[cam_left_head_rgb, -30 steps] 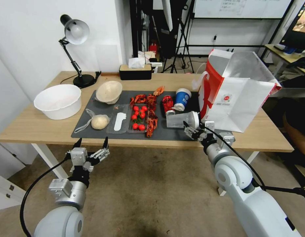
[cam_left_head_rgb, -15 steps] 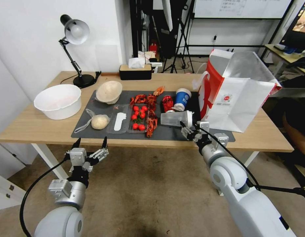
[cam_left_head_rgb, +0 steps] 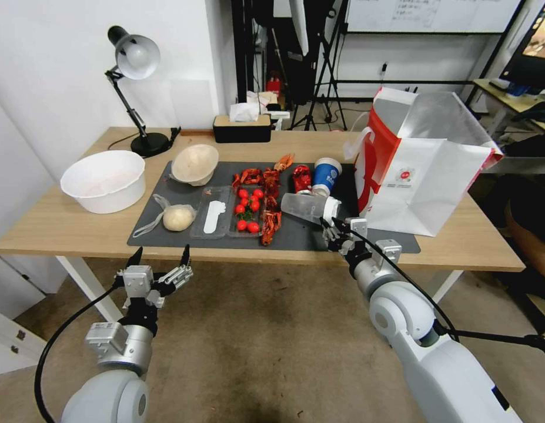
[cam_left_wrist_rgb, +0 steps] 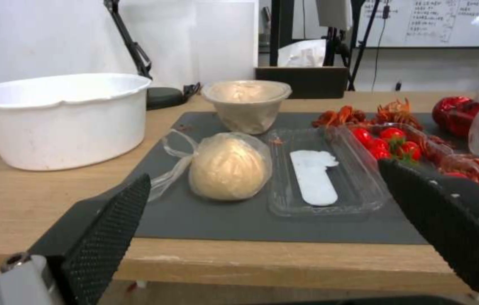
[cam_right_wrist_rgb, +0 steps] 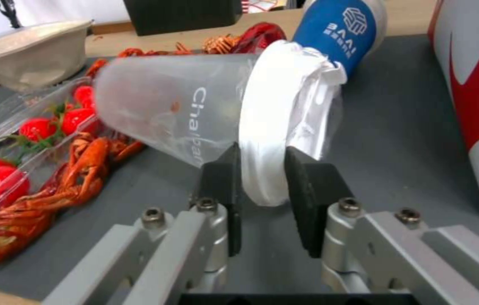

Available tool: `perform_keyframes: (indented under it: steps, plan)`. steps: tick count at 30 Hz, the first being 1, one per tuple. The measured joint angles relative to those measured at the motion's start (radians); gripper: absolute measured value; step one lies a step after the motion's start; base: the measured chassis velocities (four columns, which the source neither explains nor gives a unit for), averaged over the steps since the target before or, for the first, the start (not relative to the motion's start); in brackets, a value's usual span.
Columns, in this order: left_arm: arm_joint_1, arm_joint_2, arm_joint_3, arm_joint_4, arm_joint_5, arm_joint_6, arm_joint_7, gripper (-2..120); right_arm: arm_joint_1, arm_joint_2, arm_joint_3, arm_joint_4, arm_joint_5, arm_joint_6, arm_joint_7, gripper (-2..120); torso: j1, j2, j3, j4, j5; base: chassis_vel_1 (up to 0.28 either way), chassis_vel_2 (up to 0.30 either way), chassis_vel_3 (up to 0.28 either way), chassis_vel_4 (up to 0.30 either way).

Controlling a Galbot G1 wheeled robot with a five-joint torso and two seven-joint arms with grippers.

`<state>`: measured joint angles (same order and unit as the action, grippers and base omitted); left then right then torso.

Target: Pick up the trash from the table and place it into the takeout bag.

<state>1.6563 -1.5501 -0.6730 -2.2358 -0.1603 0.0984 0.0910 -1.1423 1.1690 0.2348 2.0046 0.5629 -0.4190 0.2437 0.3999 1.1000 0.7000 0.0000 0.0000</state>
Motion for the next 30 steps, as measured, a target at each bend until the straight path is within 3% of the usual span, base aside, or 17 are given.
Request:
perform_keyframes:
  steps: [4, 18, 30]
  plan:
    - [0.001, -0.002, 0.000, 0.000, 0.002, -0.001, 0.000, 100, -0.003, -0.001, 0.000, 0.004, -0.001, 0.004, -0.006, 10, 0.000, 0.000, 0.000, 0.0000, 0.0000, 0.000, 0.000, 0.000, 0.000]
    - [0.001, -0.003, 0.002, 0.007, 0.010, -0.007, 0.000, 100, -0.037, -0.005, 0.028, 0.090, -0.005, 0.029, -0.023, 10, 0.000, 0.000, 0.000, -0.0001, 0.0000, 0.000, 0.000, 0.000, 0.000]
    - [-0.001, -0.004, 0.007, 0.009, 0.017, -0.008, 0.001, 100, 0.003, -0.070, 0.169, 0.255, 0.145, 0.081, -0.059, 10, 0.000, 0.000, 0.000, 0.0000, 0.0002, 0.000, 0.000, 0.000, 0.000]
